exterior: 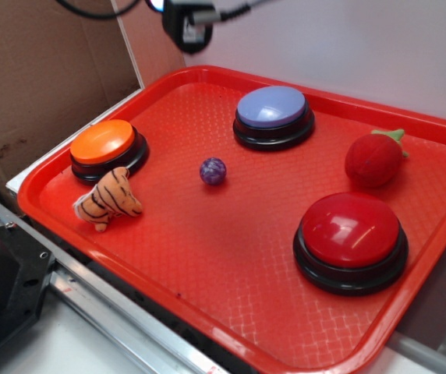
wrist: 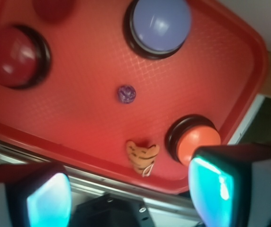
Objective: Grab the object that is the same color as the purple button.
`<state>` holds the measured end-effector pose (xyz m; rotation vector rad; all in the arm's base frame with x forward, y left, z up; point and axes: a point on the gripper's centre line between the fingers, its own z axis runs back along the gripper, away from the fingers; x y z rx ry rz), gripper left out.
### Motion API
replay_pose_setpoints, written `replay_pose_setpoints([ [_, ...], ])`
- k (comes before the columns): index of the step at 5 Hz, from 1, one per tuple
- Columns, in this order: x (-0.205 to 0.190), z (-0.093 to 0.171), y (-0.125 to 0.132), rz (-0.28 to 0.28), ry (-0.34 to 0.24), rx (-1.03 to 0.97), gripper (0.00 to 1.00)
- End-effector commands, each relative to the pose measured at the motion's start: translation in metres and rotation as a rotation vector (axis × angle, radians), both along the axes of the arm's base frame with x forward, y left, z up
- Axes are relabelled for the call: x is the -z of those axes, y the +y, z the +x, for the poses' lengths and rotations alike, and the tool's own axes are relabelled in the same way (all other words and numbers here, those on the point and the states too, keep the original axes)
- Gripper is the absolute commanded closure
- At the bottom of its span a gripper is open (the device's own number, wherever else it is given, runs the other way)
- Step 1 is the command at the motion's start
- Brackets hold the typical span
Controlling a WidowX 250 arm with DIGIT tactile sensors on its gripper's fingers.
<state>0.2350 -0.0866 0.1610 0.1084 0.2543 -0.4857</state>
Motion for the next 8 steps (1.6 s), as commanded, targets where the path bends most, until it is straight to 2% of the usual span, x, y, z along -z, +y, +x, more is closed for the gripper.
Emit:
replay_pose_setpoints([
  [1, 0.057, -0.002, 0.019, 0.039, -0.002, 0.089, 0.00],
  [2, 0.083, -0.002, 0.027, -0.008, -0.011, 0.131, 0.00],
  [3, 0.104, 0.005, 0.026, -0.067, -0.068, 0.197, 0.00],
  [7, 0.149, 0.013, 0.017, -0.128, -0.012, 0.222, 0.00],
  [8, 0.155, 0.012, 0.019, -0.129, -0.005, 0.188, 1.00],
])
